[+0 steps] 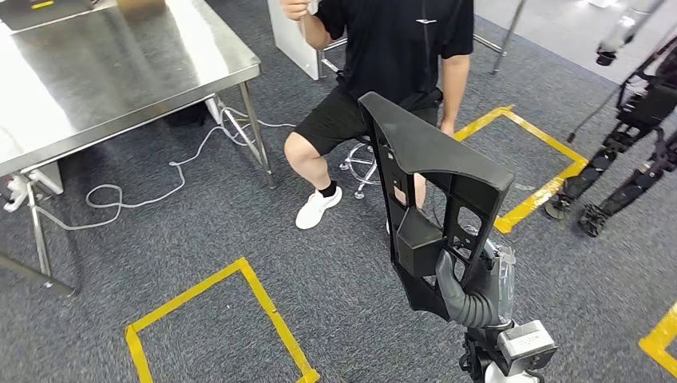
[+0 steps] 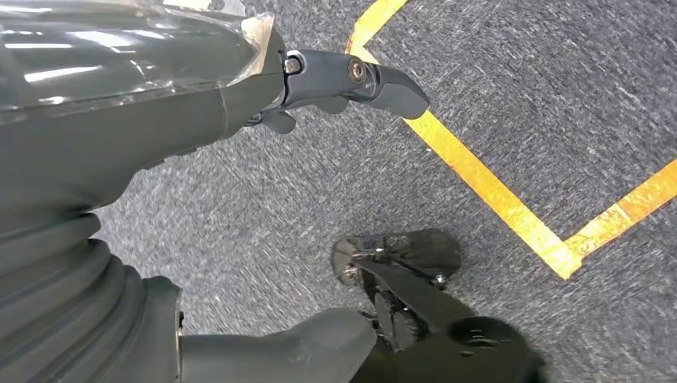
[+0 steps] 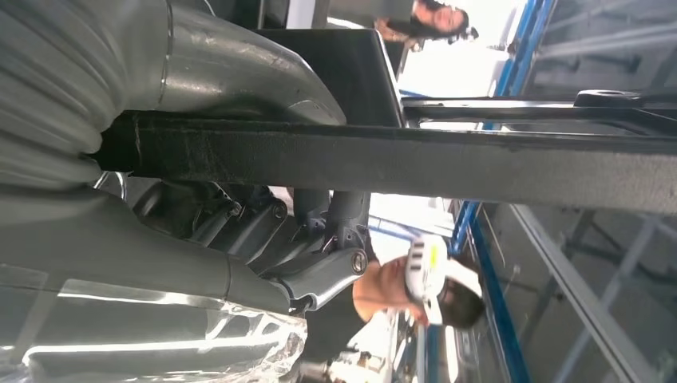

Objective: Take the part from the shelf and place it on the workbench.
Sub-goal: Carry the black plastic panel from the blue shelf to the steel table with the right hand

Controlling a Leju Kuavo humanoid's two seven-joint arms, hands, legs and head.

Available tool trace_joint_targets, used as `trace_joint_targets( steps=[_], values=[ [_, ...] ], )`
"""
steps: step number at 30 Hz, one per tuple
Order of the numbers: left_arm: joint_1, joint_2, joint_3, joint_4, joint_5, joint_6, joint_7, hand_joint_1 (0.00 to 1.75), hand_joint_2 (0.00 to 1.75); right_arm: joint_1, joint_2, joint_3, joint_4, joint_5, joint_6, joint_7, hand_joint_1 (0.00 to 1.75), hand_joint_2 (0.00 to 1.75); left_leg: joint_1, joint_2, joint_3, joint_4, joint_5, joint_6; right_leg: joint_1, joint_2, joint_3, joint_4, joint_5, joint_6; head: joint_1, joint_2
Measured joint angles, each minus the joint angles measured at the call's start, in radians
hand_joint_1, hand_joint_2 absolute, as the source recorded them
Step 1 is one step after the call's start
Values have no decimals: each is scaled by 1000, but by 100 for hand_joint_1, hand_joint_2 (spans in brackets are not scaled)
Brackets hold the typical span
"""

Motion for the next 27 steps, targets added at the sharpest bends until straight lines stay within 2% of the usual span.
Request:
trace_joint_targets(
  steps=[1, 2, 3, 4, 6, 7, 8, 10, 11, 12, 13, 14, 15, 16, 17, 18, 19, 20, 21, 22, 23, 25, 26, 27],
  values=[
    [0, -1, 0, 0, 0, 1, 0, 0, 175, 2, 0, 0, 2, 0, 0, -1, 175, 175, 2, 5, -26, 42, -8, -2, 2, -11, 3, 0, -3, -3, 0, 0],
    [1, -1, 0, 0, -1, 2, -1, 0, 175, 3, 0, 0, 4, 0, 0, -2, 175, 175, 3, 8, -35, 50, 2, -3, 3, -22, 6, 0, -6, -5, 0, 0],
    [2, -1, 0, 0, -3, 3, -2, 0, 175, 3, 0, 0, 5, 0, 0, -3, 175, 175, 3, 13, -23, 18, 29, -2, 3, -33, 10, 0, -10, -6, 0, 0],
    [2, -1, 0, 0, -4, 5, -2, 0, 175, 3, 1, 0, 6, 0, 0, -4, 175, 175, 2, 25, 7, -44, 66, 3, 3, -42, 16, 0, -14, -5, -1, 0],
    [-2, -1, 0, 0, -8, 9, -3, 0, 175, 1, 1, -1, 6, 0, 0, -6, 175, 175, -6, 68, 69, -166, 114, 14, 8, -60, 27, -1, -23, 2, 0, 0],
    [-4, -2, 0, 0, -9, 10, -4, 0, 175, 0, 2, -1, 6, 0, 0, -7, 175, 175, -11, 82, 85, -198, 121, 19, 11, -69, 30, -1, -27, 7, 1, 0],
    [-6, -2, 0, 0, -10, 13, -4, 0, 175, 0, 2, -1, 6, 0, 0, -7, 175, 175, -16, 86, 88, -207, 118, 24, 13, -78, 33, -3, -30, 12, 2, 0],
    [-7, -2, 0, 0, -12, 19, -3, 0, 175, -1, 4, -1, 6, 0, 0, -7, 175, 175, -16, 62, 90, -215, 119, 34, 15, -91, 38, -6, -35, 23, 2, 0],
    [-7, -3, 0, 0, -12, 21, -2, 0, 175, -2, 6, -1, 6, 0, 0, -7, 175, 175, -13, 50, 96, -223, 122, 39, 15, -80, 38, -1, -41, 28, 3, 0],
    [-6, -4, 0, 0, -13, 22, -1, 0, 175, -3, 7, -2, 6, 0, 0, -8, 175, 175, -10, 39, 102, -231, 126, 44, 15, -58, 30, 22, -54, 28, 4, 0],
    [-7, -5, 0, 0, -14, 24, -1, 0, 175, -4, 7, -3, 6, 0, -1, -8, 175, 175, -6, 28, 108, -237, 130, 48, 14, -30, 9, 68, -76, 26, 7, 0],
    [-9, -6, 0, 0, -14, 26, -1, 0, 175, -3, 7, -5, 7, -1, -1, -9, 175, 175, -6, 17, 109, -239, 130, 49, 11, -4, -23, 133, -103, 22, 9, 0],
    [-11, -6, 0, 0, -14, 28, 0, 0, 175, -2, 7, -7, 9, -1, -1, -9, 175, 175, -6, 3, 109, -238, 130, 50, 11, 8, -64, 205, -129, 18, 11, 0],
    [-12, -6, 0, 0, -14, 29, 0, 0, 175, -1, 7, -8, 11, -1, -1, -9, 175, 175, -6, -12, 110, -238, 130, 51, 11, 14, -98, 261, -143, 19, 12, 0],
    [-12, -6, 0, 0, -15, 31, 0, 0, 175, 0, 7, -9, 13, -1, -1, -9, 175, 175, -6, -27, 111, -238, 129, 51, 10, 16, -118, 284, -140, 25, 13, 0],
    [-12, -7, 0, 0, -16, 34, 0, 0, 175, 0, 6, -9, 15, -1, -2, -9, 175, 175, -5, -42, 112, -237, 128, 49, 10, 19, -118, 265, -120, 34, 13, 0],
    [-12, -8, 0, 0, -17, 37, 0, 0, 175, 0, 6, -10, 16, -2, -2, -9, 175, 175, -5, -57, 115, -236, 127, 47, 7, 26, -100, 208, -87, 45, 13, 0],
    [-11, -9, 0, 0, -18, 41, 0, 0, 175, 0, 6, -10, 16, -2, -2, -9, 175, 175, -5, -72, 115, -234, 124, 43, 3, 44, -73, 134, -50, 54, 14, 0],
    [-12, -10, 0, 0, -19, 45, 0, 0, 175, 0, 6, -10, 17, -3, -2, -10, 175, 175, -6, -85, 114, -229, 120, 38, 0, 60, -49, 70, -20, 56, 14, 0],
    [-12, -11, 0, 0, -19, 49, -1, 0, 175, 0, 6, -11, 18, -4, -2, -10, 175, 175, -7, -96, 113, -224, 116, 33, -2, 72, -31, 27, -2, 52, 14, 0],
    [-11, -11, 0, 0, -19, 52, -1, 0, 175, 0, 6, -11, 19, -5, -3, -11, 175, 175, -8, -105, 110, -222, 113, 27, -1, 78, -23, 9, 5, 44, 14, 0],
    [-7, -11, 0, 0, -19, 57, -3, 0, 175, -1, 7, -11, 20, -7, -3, -12, 175, 175, -4, -115, 106, -220, 110, 18, 0, 62, -17, 7, 6, 24, 14, 0],
    [-5, -11, 0, 0, -19, 60, -5, 0, 175, -2, 7, -11, 21, -8, -4, -13, 175, 175, -4, -104, 103, -214, 105, 13, -1, 55, -15, 6, 7, 17, 13, 0],
    [-3, -11, 0, 0, -19, 62, -7, 0, 175, -3, 8, -11, 21, -9, -4, -13, 175, 175, -3, -81, 94, -191, 91, 8, -3, 46, -13, 5, 7, 10, 10, 0]
  ],
)
